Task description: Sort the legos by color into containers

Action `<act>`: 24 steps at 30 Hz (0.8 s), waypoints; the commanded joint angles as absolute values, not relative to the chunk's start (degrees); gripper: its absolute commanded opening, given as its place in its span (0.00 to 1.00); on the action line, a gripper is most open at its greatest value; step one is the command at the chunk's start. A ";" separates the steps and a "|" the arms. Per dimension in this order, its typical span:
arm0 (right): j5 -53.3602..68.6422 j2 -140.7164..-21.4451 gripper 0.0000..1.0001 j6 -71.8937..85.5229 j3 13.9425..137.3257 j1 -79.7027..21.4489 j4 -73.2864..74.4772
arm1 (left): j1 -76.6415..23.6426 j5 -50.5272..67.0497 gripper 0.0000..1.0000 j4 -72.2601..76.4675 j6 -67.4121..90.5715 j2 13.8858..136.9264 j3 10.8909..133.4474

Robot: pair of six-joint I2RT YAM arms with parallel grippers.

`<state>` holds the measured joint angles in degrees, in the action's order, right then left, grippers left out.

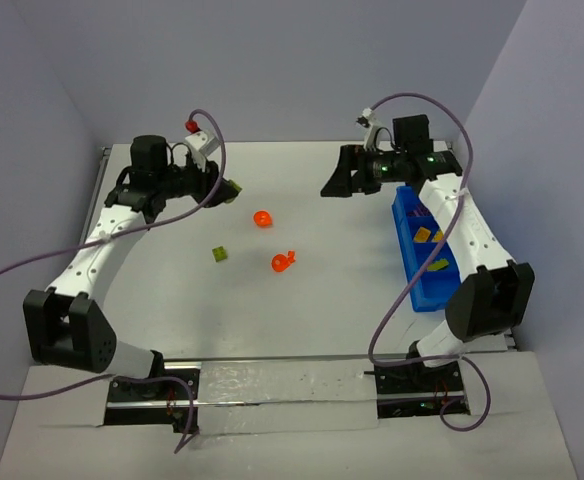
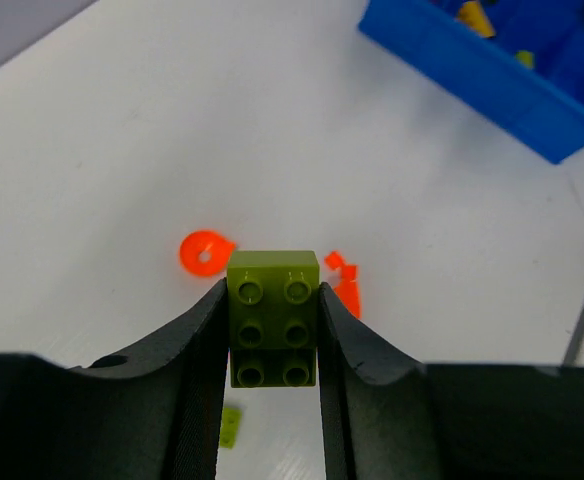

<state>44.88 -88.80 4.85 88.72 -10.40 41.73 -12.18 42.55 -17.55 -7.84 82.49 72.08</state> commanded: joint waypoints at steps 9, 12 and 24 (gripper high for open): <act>56.93 -95.01 0.96 21.36 90.05 -20.71 27.98 | -24.40 46.91 0.00 -20.79 -6.78 80.47 72.46; 57.43 -96.66 0.89 21.85 90.07 -22.18 27.63 | -25.54 46.39 0.00 -21.52 -6.77 80.88 73.79; 59.54 -100.55 0.72 22.50 91.98 -25.12 27.42 | -27.90 45.37 0.00 -22.55 -7.65 81.48 74.53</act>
